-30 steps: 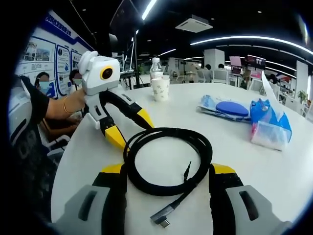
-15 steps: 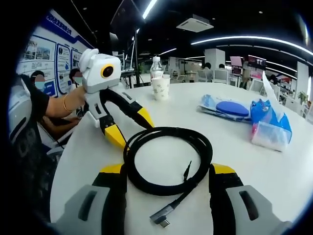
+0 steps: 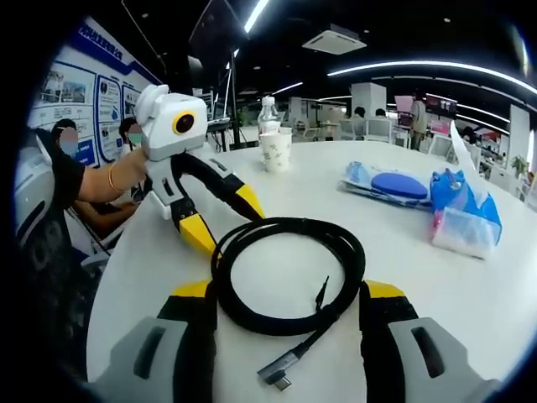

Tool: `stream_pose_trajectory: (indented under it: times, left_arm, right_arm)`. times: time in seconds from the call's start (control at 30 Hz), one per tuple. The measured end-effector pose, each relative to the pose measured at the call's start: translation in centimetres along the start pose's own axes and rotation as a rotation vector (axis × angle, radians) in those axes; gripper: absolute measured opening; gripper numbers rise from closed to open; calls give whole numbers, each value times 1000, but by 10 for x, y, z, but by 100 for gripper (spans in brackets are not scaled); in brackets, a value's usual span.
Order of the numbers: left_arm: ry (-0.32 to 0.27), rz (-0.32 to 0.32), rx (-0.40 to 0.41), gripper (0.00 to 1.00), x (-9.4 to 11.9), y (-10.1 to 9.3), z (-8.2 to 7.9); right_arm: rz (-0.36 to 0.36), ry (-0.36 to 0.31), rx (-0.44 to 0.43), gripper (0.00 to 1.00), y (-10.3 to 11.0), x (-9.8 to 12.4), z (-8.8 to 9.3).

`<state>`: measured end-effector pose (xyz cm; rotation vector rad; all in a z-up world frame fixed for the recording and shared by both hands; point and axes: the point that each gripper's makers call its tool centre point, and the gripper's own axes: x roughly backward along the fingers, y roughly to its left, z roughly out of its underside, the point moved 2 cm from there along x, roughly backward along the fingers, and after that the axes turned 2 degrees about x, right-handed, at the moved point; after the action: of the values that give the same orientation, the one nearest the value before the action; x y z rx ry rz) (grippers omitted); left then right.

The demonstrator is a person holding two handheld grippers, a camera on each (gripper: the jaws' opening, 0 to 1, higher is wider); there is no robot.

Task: Arrange the tabletop items into an orderly group along one side of the table until the central work area is clear of visible clutter.

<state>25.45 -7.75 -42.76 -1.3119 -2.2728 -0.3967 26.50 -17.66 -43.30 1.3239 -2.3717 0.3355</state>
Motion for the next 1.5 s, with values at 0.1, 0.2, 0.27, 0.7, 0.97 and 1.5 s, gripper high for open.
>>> stream_pose_trajectory:
  times: [0.1,0.2,0.27,0.7,0.97,1.5]
  left_arm:
    - [-6,2,2,39,0,1,0]
    - [-14,6,-1,45,-1,-1,0]
    - [-21,9,-7,45,-2,-2,0]
    - [-28,16,-20,52,0,-4,2]
    - [-34,15,-19,55,4,-4,0]
    - [-91,1,-66,86,10,-9,-13]
  right_arm:
    - [0,-1,0,67,0,0,0]
    - [-2,-2,2,67,0,0,0]
    - [-3,-3,4,67,0,0,0]
    - [-2,-31,-6,73,-2,1,-5]
    - [-9,-39,-12,78,-1,1,-5]
    - [39,-74,-6,97,-3,6,-11]
